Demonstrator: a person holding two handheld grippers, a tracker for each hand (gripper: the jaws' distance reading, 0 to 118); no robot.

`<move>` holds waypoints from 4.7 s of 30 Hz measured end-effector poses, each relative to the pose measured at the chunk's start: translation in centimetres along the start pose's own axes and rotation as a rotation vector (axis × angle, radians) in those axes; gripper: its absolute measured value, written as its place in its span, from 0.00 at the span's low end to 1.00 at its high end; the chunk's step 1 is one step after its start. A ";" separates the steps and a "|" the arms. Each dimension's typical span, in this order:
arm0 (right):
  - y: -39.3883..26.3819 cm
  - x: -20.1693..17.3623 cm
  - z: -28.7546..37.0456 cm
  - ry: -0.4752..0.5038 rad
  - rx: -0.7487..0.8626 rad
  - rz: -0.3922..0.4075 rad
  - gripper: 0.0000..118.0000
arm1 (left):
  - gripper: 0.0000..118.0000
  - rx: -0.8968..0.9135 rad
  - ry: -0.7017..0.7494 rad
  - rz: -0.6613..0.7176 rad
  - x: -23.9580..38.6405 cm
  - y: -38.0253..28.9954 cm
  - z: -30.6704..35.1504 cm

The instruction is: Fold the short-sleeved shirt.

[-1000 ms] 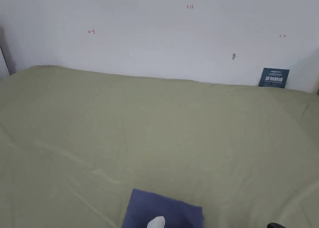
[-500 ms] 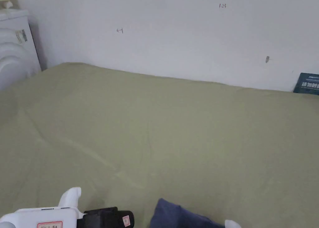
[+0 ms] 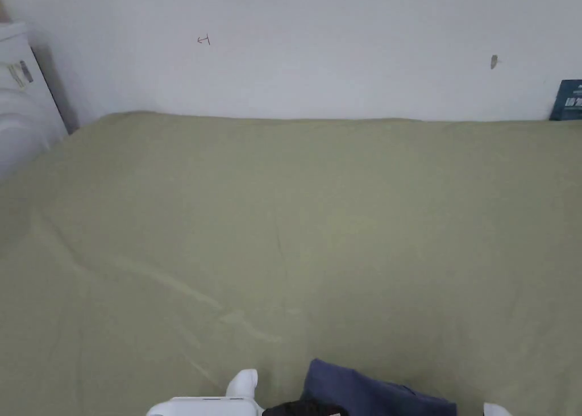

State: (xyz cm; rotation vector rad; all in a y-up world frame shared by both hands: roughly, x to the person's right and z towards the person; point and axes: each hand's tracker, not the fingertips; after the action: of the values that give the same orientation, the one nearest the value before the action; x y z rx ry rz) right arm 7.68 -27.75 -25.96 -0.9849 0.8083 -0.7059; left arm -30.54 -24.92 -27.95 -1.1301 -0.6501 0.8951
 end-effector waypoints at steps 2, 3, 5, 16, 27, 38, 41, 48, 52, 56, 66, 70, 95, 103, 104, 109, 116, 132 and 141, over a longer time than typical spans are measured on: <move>-0.2 -0.3 0.0 -0.003 0.006 0.007 0.00 | 0.31 -0.025 0.046 -0.042 0.6 -0.1 0.0; -0.2 -0.4 0.1 -0.007 0.014 0.013 0.00 | 0.23 -0.007 0.236 -0.092 0.3 -0.2 0.3; -0.4 -0.7 0.3 -0.027 0.030 0.031 0.00 | 0.23 0.000 0.052 0.018 -1.6 -0.1 0.8; -0.3 -4.3 2.8 -0.103 0.136 0.129 0.00 | 0.23 0.045 0.055 -0.034 -2.4 1.9 6.6; 0.1 -7.5 3.0 -0.211 0.068 0.235 0.00 | 0.23 0.114 0.518 -0.065 -8.3 13.0 32.3; -1.3 -9.9 4.0 -0.245 0.054 0.240 0.00 | 0.82 0.273 0.634 0.043 -13.2 11.9 36.0; -1.0 -11.5 5.5 -0.248 0.084 0.300 0.00 | 0.80 0.333 0.763 0.025 -10.8 10.1 39.4; -0.1 -18.0 12.0 -0.409 0.343 0.485 0.00 | 0.19 0.726 0.922 -0.401 4.6 2.3 37.2; -1.0 -21.9 13.9 -0.649 0.551 0.655 0.00 | 0.00 0.832 0.809 -0.614 12.4 -3.6 28.4; -2.7 -22.5 14.4 -0.833 0.728 0.613 0.00 | 0.00 0.957 0.605 -0.689 16.0 -9.3 19.9; -5.6 -21.0 14.7 -0.905 0.770 0.618 0.00 | 0.00 0.847 0.535 -0.911 21.6 -14.0 9.7; -2.7 -22.6 16.8 -0.917 0.847 0.628 0.00 | 0.00 0.953 0.570 -0.945 25.2 -12.0 10.5; 3.5 -23.7 19.0 -1.055 0.962 0.669 0.95 | 1.00 1.029 0.656 -0.866 26.9 -5.7 11.5; 3.3 -23.2 18.7 -1.016 0.981 0.681 0.95 | 1.00 1.044 0.637 -0.830 26.6 -5.5 11.8; 3.1 -23.1 18.9 -0.984 0.996 0.666 0.95 | 1.00 1.042 0.644 -0.829 26.7 -5.4 11.6; 2.7 -23.3 19.1 -0.951 1.001 0.709 0.96 | 1.00 1.037 0.653 -0.848 26.9 -5.6 11.3; 1.9 -23.3 19.1 -0.927 1.016 0.780 0.97 | 1.00 1.043 0.639 -0.882 27.2 -6.4 11.1; 1.4 -23.2 19.6 -0.913 1.018 0.760 0.97 | 1.00 1.048 0.655 -0.846 26.3 -6.7 11.0; 1.3 -23.1 19.6 -0.911 1.016 0.735 0.97 | 1.00 1.024 0.658 -0.847 26.2 -6.8 10.6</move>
State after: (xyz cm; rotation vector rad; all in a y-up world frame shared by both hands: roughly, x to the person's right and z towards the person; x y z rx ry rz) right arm 12.44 0.07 -14.84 0.0211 -0.0836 0.0655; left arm -24.14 1.69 -18.08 -0.1091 -0.0268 0.0189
